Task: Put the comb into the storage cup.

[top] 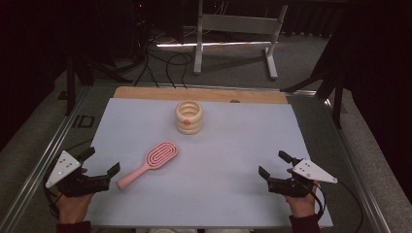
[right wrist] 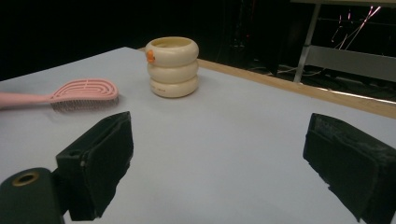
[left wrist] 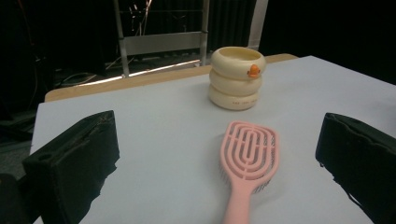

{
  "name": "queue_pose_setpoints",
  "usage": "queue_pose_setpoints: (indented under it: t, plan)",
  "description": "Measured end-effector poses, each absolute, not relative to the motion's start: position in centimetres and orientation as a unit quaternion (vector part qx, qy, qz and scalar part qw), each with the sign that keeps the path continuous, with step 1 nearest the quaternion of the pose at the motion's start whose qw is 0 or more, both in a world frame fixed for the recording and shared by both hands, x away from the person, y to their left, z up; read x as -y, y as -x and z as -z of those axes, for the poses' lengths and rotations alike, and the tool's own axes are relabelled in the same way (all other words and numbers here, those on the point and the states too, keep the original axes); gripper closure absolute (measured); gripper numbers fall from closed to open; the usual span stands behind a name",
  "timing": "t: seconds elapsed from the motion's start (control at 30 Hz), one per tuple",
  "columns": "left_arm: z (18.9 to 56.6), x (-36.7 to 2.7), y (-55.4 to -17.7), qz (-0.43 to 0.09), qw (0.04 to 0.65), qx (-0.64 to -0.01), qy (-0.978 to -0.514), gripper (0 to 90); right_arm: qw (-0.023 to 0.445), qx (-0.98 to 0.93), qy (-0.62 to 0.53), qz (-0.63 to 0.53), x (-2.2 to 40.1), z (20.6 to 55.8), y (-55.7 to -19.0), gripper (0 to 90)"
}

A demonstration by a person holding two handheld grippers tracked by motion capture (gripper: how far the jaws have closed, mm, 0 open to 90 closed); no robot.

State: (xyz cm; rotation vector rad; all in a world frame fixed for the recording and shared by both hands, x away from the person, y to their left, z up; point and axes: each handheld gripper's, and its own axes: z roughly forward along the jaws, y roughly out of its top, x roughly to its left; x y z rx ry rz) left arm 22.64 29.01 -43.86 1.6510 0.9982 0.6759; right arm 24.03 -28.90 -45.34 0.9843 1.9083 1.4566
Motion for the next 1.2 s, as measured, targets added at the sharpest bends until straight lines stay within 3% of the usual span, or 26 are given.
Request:
queue_pose_setpoints:
  t: [0.7, 1.2]
  plan:
    - [43.4, -29.1, -23.4, -0.272, 0.49, -0.43, -0.708, 0.1, 0.265, -0.713, -0.373, -0.531, 29.1, 45.9, -24.3, 8.6]
    - [43.9, -27.6, -24.9, -0.253, 0.441, -0.412, -0.757, 0.1, 0.259, -0.715, -0.375, -0.531, 29.1, 46.0, -24.4, 8.6]
